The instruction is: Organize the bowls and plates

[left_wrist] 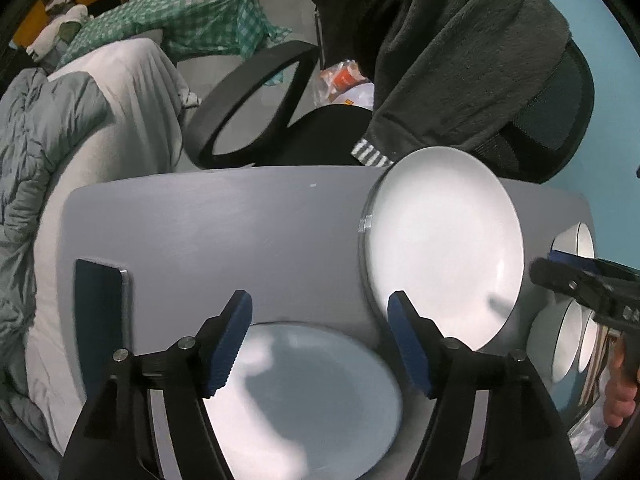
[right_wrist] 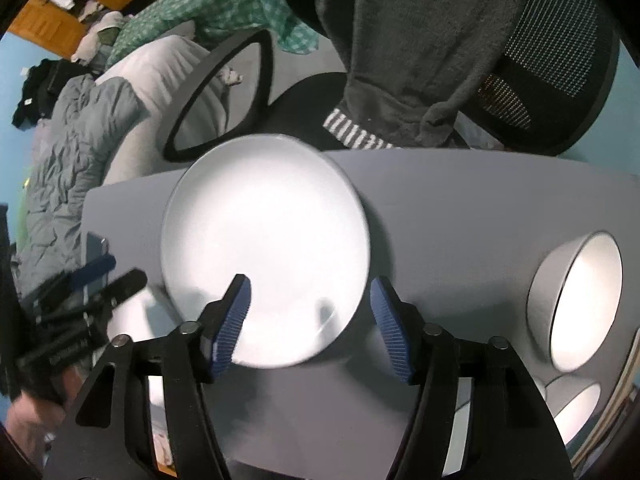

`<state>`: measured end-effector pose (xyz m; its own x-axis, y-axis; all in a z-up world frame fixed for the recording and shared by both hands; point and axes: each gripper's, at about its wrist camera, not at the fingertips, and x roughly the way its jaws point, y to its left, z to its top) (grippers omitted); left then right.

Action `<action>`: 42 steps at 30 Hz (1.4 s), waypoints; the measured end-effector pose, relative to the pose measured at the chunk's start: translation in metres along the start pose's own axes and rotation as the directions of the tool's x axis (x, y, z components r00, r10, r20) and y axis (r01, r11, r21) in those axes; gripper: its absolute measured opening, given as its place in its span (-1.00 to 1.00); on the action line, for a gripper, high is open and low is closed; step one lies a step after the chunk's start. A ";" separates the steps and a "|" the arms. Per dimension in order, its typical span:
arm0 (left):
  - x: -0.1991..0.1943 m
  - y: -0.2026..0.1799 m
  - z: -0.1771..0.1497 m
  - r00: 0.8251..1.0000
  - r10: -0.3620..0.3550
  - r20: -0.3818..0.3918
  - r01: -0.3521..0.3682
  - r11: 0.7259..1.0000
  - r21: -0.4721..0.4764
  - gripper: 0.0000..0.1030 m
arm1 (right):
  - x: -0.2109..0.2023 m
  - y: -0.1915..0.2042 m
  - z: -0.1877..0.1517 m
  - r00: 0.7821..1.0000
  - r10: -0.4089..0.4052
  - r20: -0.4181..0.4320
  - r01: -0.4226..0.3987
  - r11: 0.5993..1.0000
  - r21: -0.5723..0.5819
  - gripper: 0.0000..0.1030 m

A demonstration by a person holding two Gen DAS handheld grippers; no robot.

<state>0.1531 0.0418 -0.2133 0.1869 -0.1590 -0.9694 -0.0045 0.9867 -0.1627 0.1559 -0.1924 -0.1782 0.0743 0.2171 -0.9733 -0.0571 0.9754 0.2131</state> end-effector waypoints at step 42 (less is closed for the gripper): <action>0.035 0.076 -0.067 0.992 0.008 -0.123 0.003 0.996 0.091 -0.37 | 0.094 0.084 -0.095 0.986 0.161 -0.040 -0.162 0.987 -0.014 -0.75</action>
<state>0.0937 0.1091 -0.2719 0.0643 -0.1545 -0.9859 0.0853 0.9852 -0.1488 0.0632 -0.0936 -0.2594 0.0242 0.3698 -0.9288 -0.0822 0.9267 0.3668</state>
